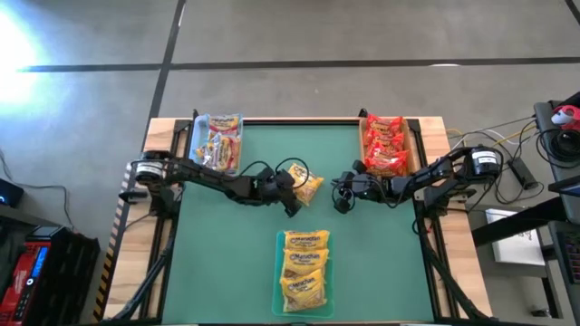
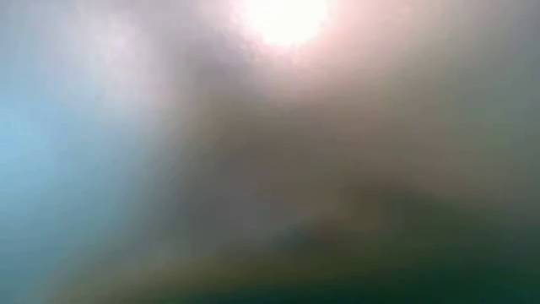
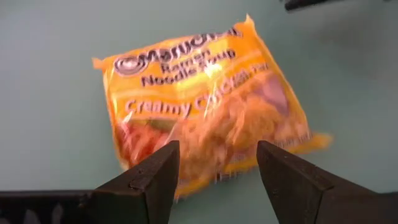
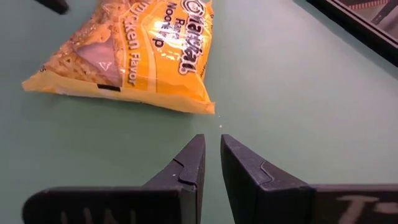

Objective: Sort Maruchan noodles
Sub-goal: Put the yellow noodle pack into the green bin

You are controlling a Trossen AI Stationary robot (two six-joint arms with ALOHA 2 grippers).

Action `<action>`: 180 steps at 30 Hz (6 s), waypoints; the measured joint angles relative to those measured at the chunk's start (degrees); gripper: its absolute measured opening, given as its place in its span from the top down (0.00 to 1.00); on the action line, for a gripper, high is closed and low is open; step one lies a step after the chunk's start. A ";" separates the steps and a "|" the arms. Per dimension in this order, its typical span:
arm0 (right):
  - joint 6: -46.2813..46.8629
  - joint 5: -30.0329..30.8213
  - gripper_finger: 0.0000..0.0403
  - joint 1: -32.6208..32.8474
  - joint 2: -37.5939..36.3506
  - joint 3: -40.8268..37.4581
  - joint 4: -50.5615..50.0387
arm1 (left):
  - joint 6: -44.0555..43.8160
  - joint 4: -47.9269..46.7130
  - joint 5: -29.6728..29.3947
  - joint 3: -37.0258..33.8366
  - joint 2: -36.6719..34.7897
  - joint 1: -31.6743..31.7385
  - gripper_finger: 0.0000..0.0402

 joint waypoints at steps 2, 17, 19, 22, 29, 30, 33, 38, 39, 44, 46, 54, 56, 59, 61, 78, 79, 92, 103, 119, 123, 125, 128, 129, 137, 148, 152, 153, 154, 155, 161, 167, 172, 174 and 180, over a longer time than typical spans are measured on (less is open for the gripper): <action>-0.01 -0.01 0.89 0.02 0.02 0.00 -0.15 | -0.09 2.20 -0.15 0.02 1.49 0.18 0.50; -0.01 0.00 0.89 0.02 0.00 0.00 -0.15 | 3.92 2.58 -2.63 -0.38 5.47 0.47 0.50; -0.01 0.00 0.89 0.02 0.00 0.00 -0.15 | 4.09 2.06 -2.55 -0.50 5.49 0.47 0.50; -0.01 0.00 0.89 0.02 0.00 0.00 -0.16 | 4.04 0.79 -2.48 -0.48 5.49 0.48 0.50; -0.01 0.00 0.89 0.02 0.00 0.00 -0.16 | 3.96 0.40 -2.32 -0.64 5.58 0.36 0.50; -0.05 0.00 0.89 0.02 0.00 0.00 -0.10 | 3.96 0.43 -2.12 -0.74 5.58 0.36 0.50; -2.49 0.00 0.89 0.00 0.00 0.00 1.81 | 4.02 0.40 -1.18 -0.87 5.58 0.38 0.50; -2.60 0.00 0.89 0.01 -0.02 0.00 2.84 | 4.94 0.43 -1.05 -0.94 5.58 0.38 0.50; -2.11 0.00 0.89 0.00 -0.02 0.00 2.85 | 4.94 0.43 -0.97 -0.94 5.58 0.38 0.50; 4.18 -0.07 0.89 0.00 0.02 0.00 3.28 | 4.96 0.45 -0.63 -0.96 5.55 0.36 0.50; 3.96 2.22 0.89 -0.21 0.04 0.00 4.75 | 4.96 0.45 -0.46 -0.96 5.55 0.21 0.50; 8.12 6.12 0.89 -0.27 0.34 0.02 8.42 | 5.11 0.35 -1.14 -1.13 5.58 -1.53 0.50; 7.46 6.47 0.89 -0.27 0.26 0.01 8.71 | 4.94 0.24 -0.11 -1.38 5.82 -1.70 0.50; 11.21 10.03 0.89 -0.38 0.16 0.19 9.51 | 4.94 0.53 -0.35 -1.68 6.01 -1.78 0.50; 14.76 10.57 0.89 -0.40 0.02 0.35 9.42 | 4.90 1.26 0.08 -2.31 5.99 -1.87 0.50; 4.45 1.60 0.89 -0.92 0.09 9.87 4.00 | 7.28 10.43 -0.19 -5.64 6.21 -1.70 0.50; 5.52 1.61 0.89 -0.92 0.09 11.23 1.98 | 7.28 10.46 -0.16 -5.64 6.21 -1.67 0.50; 12.16 1.54 0.89 -2.15 0.57 31.45 -42.68 | 7.39 11.30 -0.12 -5.90 6.21 -0.76 0.50; 16.47 1.56 0.89 -3.15 0.66 34.89 -48.11 | 6.46 18.65 -0.67 -9.44 6.23 -0.73 0.50; 24.18 -19.24 0.70 -11.29 0.56 35.43 -50.65 | 7.34 21.92 -0.75 -10.86 6.25 -0.65 0.50; 27.04 -22.77 0.60 -13.19 0.50 35.42 -49.43 | 7.41 22.30 -1.59 -10.86 6.27 -0.67 0.50; 28.20 -24.98 0.56 -13.54 0.50 35.41 -47.46 | 7.58 22.35 -1.78 -10.86 6.28 -0.62 0.50; 29.51 -26.63 0.52 -13.79 0.50 35.41 -44.97 | 7.85 22.37 -1.92 -10.86 6.28 -0.60 0.50; 30.10 -26.70 0.51 -14.00 0.50 35.41 -44.56 | 7.87 22.37 -1.96 -10.86 6.28 -0.60 0.50; 33.69 -28.06 0.49 -14.12 5.07 35.41 -42.41 | 7.80 24.02 -2.86 -10.86 7.93 -0.60 0.50; 33.73 -31.66 0.49 -14.24 10.39 36.14 -39.95 | 6.01 28.75 -4.99 -10.73 11.54 -0.58 0.50; 34.02 -32.56 0.49 -14.15 11.94 36.13 -38.77 | 6.39 28.97 -4.97 -10.78 11.54 -0.56 0.50; 34.11 -33.08 0.49 -14.15 12.32 36.13 -38.15 | 6.39 28.96 -4.97 -10.80 11.54 -0.56 0.50; 34.15 -33.32 0.49 -14.15 12.66 36.13 -37.93 | 6.40 29.00 -4.97 -10.80 11.54 -0.56 0.50; 34.15 -33.37 0.49 -13.95 12.94 36.13 -37.57 | 6.40 29.04 -4.99 -10.80 11.54 -0.56 0.50; 33.44 -33.40 0.49 -13.40 13.83 36.15 -37.06 | 6.33 29.08 -5.02 -10.82 11.50 -0.56 0.50; 30.99 -33.71 0.57 -13.32 13.09 36.15 -37.33 | 5.29 31.02 -6.05 -10.88 11.45 -0.75 0.50; 30.04 -34.86 0.63 -13.23 13.31 36.17 -37.18 | 5.09 32.27 -9.29 -10.91 11.10 -1.35 0.50; 29.02 -34.96 0.63 -13.22 13.31 36.15 -37.11 | 5.02 32.05 -10.16 -10.93 10.63 -1.71 0.50; 26.92 -36.20 0.64 -13.12 12.79 36.09 -37.90 | 5.70 31.28 -17.01 -12.01 7.80 -3.22 0.50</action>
